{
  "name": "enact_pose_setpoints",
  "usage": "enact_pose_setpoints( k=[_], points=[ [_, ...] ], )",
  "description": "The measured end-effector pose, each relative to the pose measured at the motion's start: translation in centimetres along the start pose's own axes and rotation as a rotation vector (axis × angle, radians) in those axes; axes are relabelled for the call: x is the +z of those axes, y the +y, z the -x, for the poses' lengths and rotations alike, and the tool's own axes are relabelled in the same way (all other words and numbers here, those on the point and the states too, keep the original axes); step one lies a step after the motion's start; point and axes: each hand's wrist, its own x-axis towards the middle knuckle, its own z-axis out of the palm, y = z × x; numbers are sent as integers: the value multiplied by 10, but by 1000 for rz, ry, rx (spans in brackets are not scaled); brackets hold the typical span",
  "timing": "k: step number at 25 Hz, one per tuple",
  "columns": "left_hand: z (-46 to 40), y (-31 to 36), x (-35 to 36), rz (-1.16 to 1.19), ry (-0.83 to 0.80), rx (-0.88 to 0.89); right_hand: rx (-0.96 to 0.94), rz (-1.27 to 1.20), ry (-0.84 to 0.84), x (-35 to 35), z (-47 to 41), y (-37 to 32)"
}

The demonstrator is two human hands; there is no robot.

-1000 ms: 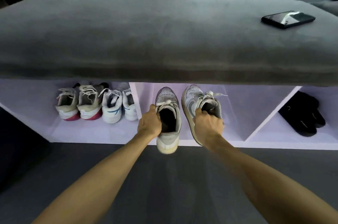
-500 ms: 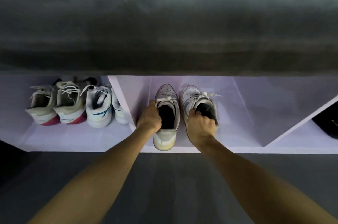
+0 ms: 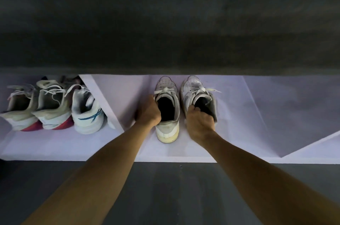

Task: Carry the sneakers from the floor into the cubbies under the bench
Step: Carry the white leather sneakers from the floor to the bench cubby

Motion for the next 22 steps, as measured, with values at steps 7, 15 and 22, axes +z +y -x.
enact_pose_setpoints(
  k=[7,15,22],
  points=[
    [-31,16,-3,-5,-1,-22,15,-121,-29,-12,-35,-5],
    [-14,36,-21,-68,20,10,93,-279,-53,-13,-53,-18],
    [-2,34,-28,-106,96,227,58,-369,-64,-5,-58,-36]
  ],
)
